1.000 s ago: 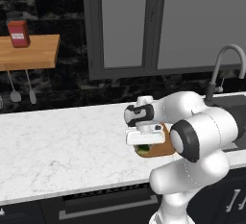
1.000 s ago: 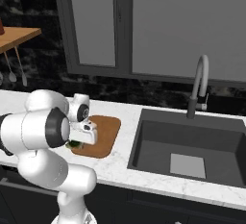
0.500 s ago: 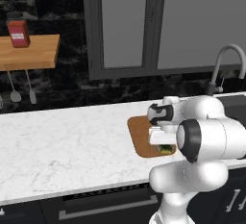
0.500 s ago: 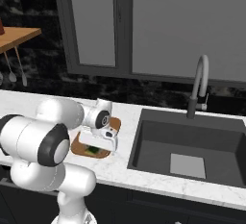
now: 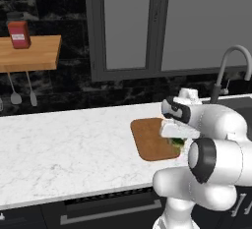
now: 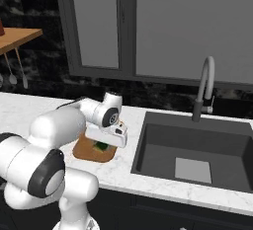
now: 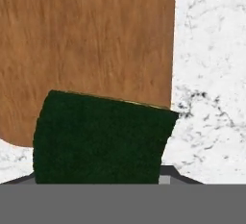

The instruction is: Pick up the sponge from the counter and clean the cutting board by briefly scrubbing or pressing down on the cutting board. Once finished, release the sponge.

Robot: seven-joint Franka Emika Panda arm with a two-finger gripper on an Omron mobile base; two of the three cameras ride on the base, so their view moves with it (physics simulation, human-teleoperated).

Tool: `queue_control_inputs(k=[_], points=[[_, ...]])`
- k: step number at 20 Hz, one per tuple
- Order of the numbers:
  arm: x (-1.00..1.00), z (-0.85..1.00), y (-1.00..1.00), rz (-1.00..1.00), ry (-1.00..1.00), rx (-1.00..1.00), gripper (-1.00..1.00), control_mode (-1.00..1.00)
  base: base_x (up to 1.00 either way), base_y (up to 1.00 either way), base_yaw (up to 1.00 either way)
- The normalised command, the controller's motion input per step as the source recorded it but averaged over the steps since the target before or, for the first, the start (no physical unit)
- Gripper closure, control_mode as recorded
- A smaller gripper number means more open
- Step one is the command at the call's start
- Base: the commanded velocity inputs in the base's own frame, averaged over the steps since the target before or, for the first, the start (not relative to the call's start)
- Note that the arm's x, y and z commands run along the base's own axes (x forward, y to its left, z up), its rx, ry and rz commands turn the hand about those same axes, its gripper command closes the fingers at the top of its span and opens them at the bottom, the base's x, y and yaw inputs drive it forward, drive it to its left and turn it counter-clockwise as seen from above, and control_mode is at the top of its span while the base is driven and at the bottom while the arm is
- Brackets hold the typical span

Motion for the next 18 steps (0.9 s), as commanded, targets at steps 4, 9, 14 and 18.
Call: queue_control_inputs(k=[4,9,14,18], points=[[0.00,0.91,0.28,0.00,-0.48,-0.05,1.00,-1.00,0.00,0.00,0.00],[-0.28,0.37,0.70,0.01,-0.14,-0.14,1.00,-1.00,0.00,0.00,0.00],[-0.20,0.09,1.00,0.00,-0.04,-0.22,1.00,-1.00,0.00,0.00,0.00],[0.00,0.05,1.00,0.00,-0.06,-0.17,1.00,-1.00,0.00,0.00,0.00]])
